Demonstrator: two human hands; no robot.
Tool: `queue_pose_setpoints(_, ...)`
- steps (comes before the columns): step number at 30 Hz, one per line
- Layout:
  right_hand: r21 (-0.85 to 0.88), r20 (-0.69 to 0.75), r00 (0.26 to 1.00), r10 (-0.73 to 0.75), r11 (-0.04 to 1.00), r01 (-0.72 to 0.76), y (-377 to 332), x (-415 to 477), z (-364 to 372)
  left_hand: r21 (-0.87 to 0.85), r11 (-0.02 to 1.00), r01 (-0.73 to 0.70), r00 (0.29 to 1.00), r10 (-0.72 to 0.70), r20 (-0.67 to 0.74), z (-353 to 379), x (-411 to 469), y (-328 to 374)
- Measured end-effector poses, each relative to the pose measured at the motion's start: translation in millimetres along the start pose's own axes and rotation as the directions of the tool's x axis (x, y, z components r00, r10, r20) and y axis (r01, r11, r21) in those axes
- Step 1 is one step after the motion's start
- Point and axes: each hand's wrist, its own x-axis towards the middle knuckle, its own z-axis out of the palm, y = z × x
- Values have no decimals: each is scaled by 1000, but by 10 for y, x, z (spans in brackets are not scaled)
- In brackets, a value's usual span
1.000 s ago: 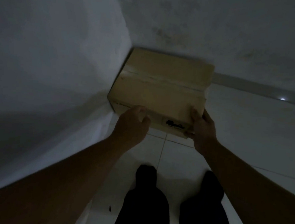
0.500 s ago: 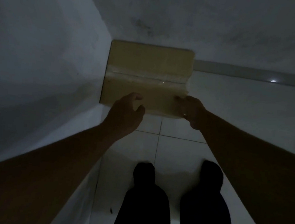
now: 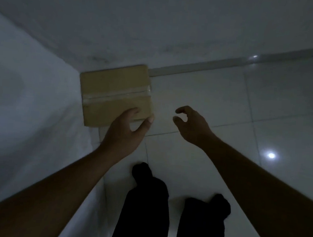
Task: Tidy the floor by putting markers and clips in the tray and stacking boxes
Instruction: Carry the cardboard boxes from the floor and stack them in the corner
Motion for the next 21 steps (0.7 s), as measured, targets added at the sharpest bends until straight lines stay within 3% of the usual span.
queue_pose_setpoints(5, 54, -103, 995, 7, 999, -1, 513, -676, -631, 29, 997, -78, 995, 76, 63, 562, -378, 637)
queue_pose_setpoints(11, 193, -254, 953, 167, 974, -119, 1502, -1679, -1457, 49, 971, -234, 952, 218, 215, 1500, -1101, 1588)
queue_pose_setpoints(17, 394, -344, 881, 324, 902, -177, 2558, -3279, -2377, 63, 942, -330, 894, 291, 340, 2459, -2395, 2720)
queue_pose_setpoints(21, 470, -367, 856, 364, 867, -167, 2899, -4225, -2843, 64, 909, -411, 831, 345, 437, 2904, -3223, 3311)
